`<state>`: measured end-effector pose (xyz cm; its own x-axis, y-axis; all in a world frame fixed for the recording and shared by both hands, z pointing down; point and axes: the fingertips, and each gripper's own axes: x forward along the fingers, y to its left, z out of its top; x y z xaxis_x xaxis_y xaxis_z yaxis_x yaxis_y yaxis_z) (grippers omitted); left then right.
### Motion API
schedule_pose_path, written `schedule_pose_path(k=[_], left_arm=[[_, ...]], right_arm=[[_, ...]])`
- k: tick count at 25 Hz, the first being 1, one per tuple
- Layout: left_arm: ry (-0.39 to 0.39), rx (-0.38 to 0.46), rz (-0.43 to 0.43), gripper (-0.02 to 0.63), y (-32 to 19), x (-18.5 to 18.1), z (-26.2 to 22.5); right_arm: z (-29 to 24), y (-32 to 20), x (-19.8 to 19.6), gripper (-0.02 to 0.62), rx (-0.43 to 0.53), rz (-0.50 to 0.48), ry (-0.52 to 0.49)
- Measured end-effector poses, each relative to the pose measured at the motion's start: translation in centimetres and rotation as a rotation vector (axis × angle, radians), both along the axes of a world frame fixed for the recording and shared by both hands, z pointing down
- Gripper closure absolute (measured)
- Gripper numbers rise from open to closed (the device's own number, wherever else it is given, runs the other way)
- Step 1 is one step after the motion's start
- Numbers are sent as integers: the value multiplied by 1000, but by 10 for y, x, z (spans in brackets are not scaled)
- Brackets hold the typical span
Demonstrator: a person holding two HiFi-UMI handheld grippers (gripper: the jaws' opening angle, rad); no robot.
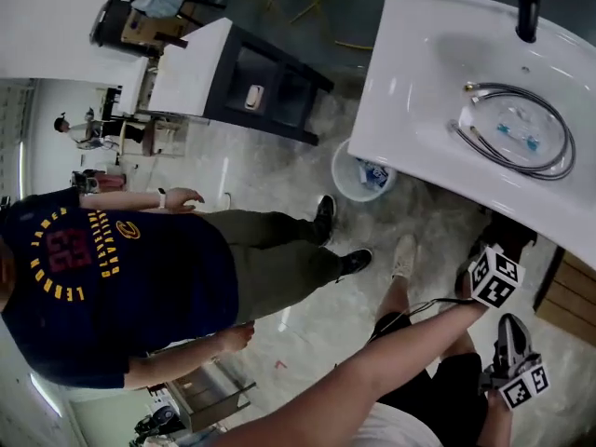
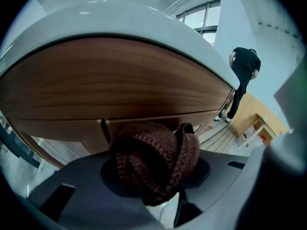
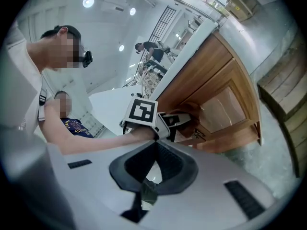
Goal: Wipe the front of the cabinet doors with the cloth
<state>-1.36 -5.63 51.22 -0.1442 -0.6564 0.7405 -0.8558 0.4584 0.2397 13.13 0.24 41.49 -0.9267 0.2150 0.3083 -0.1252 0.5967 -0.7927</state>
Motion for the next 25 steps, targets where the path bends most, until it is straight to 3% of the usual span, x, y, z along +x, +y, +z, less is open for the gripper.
schedule_pose_path(k=[4, 10, 17, 21, 25], left_arm=[[-9, 19, 63, 445, -12, 15, 7], [26, 95, 164, 445, -67, 65, -3], [51, 159, 237, 445, -109, 99, -1], [73, 168, 233, 445, -119, 104, 8], [112, 156, 176, 445, -109, 97, 19]], right_arm=[[3, -4, -5, 581, -5, 32, -22], [2, -31, 16, 581, 6, 89, -22], [4, -49, 40, 581, 1, 145, -20], [5, -56, 46, 581, 21, 147, -8], [2, -55, 51, 581, 40, 135, 11]])
